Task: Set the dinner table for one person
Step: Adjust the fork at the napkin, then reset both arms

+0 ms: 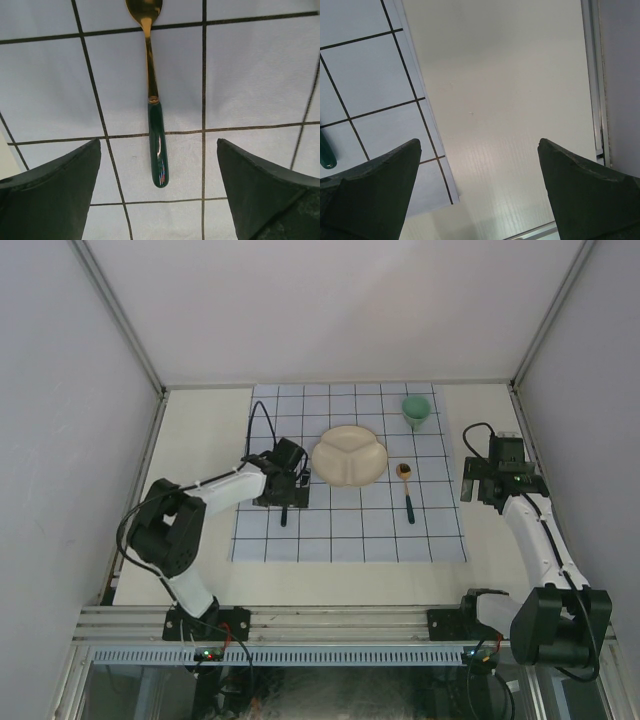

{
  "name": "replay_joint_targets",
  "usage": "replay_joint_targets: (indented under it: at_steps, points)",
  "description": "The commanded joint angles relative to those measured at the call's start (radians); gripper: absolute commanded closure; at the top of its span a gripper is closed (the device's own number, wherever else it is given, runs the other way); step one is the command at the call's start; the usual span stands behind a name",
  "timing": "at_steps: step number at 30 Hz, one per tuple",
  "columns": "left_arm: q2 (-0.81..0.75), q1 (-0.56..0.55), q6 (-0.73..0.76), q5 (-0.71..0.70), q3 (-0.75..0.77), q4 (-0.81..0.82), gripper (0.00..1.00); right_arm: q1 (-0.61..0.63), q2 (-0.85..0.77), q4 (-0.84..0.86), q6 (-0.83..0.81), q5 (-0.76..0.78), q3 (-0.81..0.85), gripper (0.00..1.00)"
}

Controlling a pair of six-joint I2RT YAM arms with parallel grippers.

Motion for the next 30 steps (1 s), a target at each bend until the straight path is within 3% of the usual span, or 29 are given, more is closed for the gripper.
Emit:
replay_joint_targets:
  at_steps: [1,5,8,12,16,20,24,27,30]
  points:
    - [-0.106,0.007,-0.018,-0.004,-0.036,0.088,0.0,0.008,0.003,0.035,0.008,0.018,0.018,0.0]
    - [-0.117,0.007,-0.004,-0.04,-0.015,0.064,0.0,0.013,0.006,0.037,0.008,0.021,0.018,0.0]
    - [-0.202,0.022,0.023,-0.144,-0.003,0.066,0.0,0.013,0.002,0.037,0.007,0.016,0.017,0.0]
    - [-0.393,0.038,0.142,-0.376,-0.034,0.129,0.0,0.033,-0.039,0.046,0.011,0.002,0.022,0.0]
    - [-0.637,0.057,0.323,-0.535,-0.216,0.322,0.0,0.048,-0.127,0.072,0.032,-0.083,0.023,0.0]
    - [-0.845,0.06,0.406,-0.599,-0.379,0.407,0.0,0.048,-0.267,0.151,0.045,-0.189,-0.019,0.0]
    - [-1.037,0.058,0.466,-0.699,-0.453,0.403,0.0,0.058,-0.504,0.32,0.06,-0.162,-0.121,0.0]
    - [-1.19,0.058,0.581,-0.752,-0.506,0.446,0.0,0.036,-0.611,0.351,0.042,-0.149,-0.143,0.0]
    - [-1.208,0.078,0.529,-0.823,-0.458,0.316,0.0,0.033,-0.715,0.357,-0.022,-0.162,-0.16,0.0]
